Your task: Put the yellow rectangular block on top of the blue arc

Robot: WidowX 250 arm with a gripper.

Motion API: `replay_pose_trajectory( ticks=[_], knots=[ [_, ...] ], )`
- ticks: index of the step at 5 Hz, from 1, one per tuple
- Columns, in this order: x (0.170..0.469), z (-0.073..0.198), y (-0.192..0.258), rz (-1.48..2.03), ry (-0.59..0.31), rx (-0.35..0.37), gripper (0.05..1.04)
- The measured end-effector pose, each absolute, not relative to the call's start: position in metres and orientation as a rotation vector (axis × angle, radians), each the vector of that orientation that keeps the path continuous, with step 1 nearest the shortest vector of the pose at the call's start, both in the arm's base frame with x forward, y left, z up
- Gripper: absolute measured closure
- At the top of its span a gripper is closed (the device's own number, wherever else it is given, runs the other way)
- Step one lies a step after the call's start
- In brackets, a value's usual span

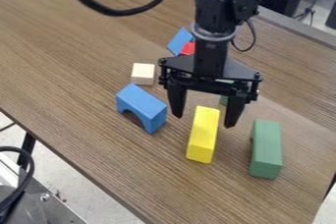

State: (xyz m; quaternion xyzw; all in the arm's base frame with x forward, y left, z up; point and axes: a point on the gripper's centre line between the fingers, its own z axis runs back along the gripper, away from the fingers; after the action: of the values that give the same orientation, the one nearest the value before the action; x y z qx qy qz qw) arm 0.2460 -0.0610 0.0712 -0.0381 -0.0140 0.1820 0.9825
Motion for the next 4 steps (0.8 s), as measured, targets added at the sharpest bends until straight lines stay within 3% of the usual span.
replay_pose_trajectory(
  ticks=[4],
  knots=[
    [0.252,0.038,-0.066,0.372,0.072,-0.056,0.112]
  ],
)
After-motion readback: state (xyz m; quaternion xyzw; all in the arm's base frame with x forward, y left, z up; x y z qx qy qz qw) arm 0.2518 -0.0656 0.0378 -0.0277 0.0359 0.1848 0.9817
